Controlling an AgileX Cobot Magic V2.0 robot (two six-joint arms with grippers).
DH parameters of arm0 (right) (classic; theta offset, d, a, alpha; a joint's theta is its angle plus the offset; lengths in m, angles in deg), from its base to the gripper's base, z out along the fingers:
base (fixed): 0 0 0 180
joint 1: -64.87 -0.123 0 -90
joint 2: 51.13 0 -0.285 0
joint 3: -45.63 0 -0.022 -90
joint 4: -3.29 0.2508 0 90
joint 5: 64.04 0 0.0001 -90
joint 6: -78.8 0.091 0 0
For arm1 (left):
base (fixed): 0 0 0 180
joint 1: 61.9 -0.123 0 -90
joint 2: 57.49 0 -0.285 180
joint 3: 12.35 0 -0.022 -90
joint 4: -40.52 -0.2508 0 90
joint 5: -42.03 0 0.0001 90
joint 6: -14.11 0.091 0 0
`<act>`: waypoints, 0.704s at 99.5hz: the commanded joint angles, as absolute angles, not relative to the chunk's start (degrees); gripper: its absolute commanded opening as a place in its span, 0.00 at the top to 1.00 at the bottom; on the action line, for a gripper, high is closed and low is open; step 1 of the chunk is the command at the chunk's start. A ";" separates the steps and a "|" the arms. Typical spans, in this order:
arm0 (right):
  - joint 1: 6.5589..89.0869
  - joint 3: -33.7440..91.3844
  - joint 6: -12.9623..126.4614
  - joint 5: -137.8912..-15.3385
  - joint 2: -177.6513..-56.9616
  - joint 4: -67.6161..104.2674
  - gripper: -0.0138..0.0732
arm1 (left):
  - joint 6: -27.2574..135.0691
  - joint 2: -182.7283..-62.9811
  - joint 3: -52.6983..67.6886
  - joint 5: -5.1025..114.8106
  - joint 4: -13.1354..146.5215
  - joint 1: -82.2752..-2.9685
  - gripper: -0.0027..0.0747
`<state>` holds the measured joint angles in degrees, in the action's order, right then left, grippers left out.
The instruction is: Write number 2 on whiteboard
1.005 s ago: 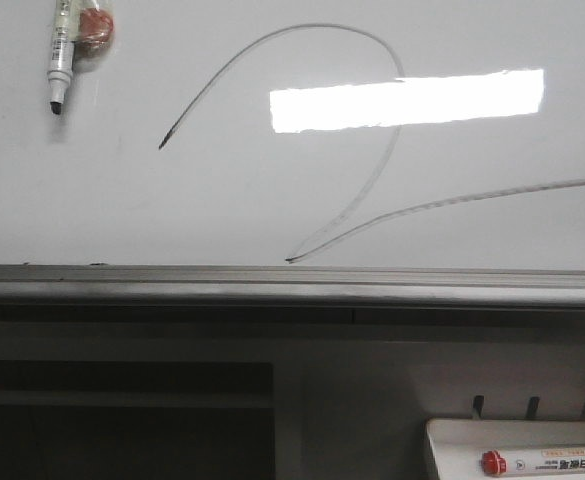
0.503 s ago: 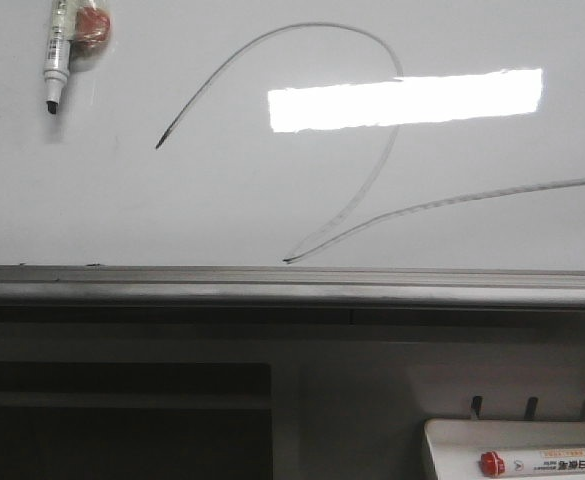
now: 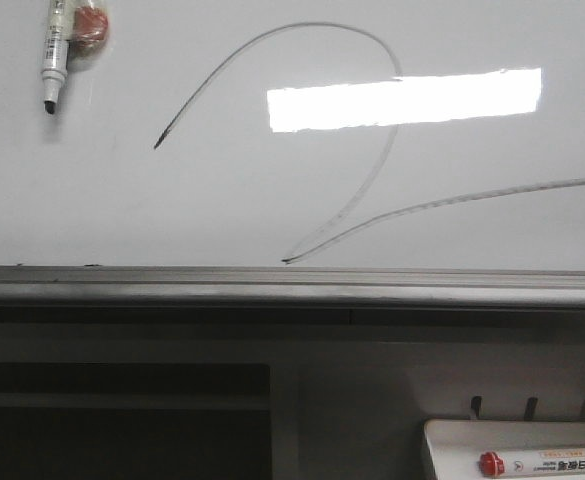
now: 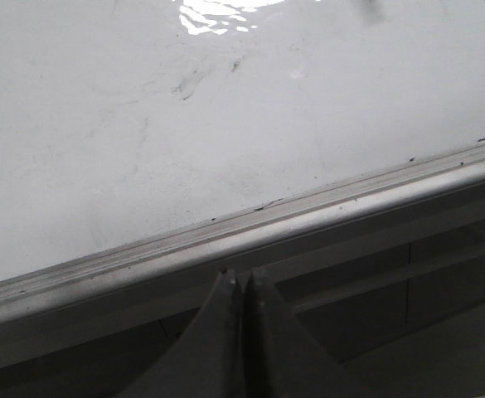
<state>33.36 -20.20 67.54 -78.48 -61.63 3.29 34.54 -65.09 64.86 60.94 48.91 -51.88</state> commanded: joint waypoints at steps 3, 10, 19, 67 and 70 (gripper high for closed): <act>33.66 -18.77 67.53 -73.64 -62.12 2.59 0.91 | 33.96 -63.56 65.53 57.53 48.99 -51.90 0.99; 33.66 -19.34 67.53 -73.40 -62.01 2.59 0.91 | 33.96 -63.56 65.53 57.53 48.99 -51.90 0.99; 33.66 -20.19 67.53 -73.40 -62.01 2.59 0.91 | 33.96 -63.56 65.53 57.53 48.99 -51.90 0.99; 37.59 -33.29 67.53 -62.92 -62.01 5.29 0.91 | 33.96 -63.56 65.53 57.53 48.99 -51.90 0.99; 38.17 -33.97 67.53 -62.63 -62.01 5.84 0.91 | 33.96 -63.56 65.53 57.53 48.99 -51.90 0.99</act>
<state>36.45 -32.33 67.54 -72.16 -61.55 4.28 34.42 -65.09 64.86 60.94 48.78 -51.88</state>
